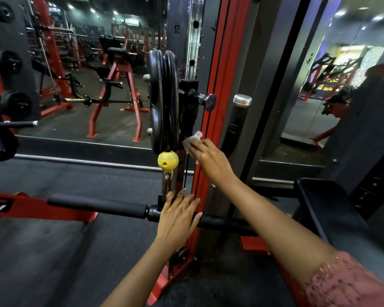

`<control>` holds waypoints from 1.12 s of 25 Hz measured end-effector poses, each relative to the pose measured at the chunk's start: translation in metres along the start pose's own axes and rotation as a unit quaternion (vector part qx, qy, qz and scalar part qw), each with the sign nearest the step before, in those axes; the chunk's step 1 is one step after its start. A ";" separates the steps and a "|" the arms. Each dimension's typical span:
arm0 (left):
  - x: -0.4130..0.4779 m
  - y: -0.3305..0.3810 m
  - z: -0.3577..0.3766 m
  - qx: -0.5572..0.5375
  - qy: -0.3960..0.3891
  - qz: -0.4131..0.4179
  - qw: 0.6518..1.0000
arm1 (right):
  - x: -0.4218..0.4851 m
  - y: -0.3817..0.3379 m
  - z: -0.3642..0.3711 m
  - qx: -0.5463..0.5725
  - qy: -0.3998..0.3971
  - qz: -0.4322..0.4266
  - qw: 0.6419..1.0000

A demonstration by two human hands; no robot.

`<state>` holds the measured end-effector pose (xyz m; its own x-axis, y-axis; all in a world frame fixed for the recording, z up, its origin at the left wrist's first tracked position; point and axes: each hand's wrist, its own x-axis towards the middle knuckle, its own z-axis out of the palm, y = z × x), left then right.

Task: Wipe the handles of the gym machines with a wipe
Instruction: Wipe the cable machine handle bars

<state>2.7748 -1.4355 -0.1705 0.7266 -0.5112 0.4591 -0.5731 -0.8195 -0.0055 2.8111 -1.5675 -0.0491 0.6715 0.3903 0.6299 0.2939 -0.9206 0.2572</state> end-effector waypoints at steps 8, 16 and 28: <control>-0.003 -0.009 -0.001 0.007 0.008 -0.005 1.000 | -0.001 0.011 -0.005 -0.168 -0.277 -0.013 0.946; -0.005 -0.012 -0.003 0.011 0.028 -0.015 0.999 | 0.047 0.007 0.021 -0.162 -0.264 -0.074 0.948; 0.000 -0.003 -0.039 -0.179 0.095 -0.034 0.979 | -0.038 0.052 -0.023 -0.179 -0.039 -0.163 0.970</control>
<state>2.7614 -1.4233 -0.1353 0.7037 -0.3735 0.6045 -0.6468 -0.6889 0.3273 2.7853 -1.6306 -0.0429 0.6358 0.6483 0.4189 0.2541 -0.6883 0.6795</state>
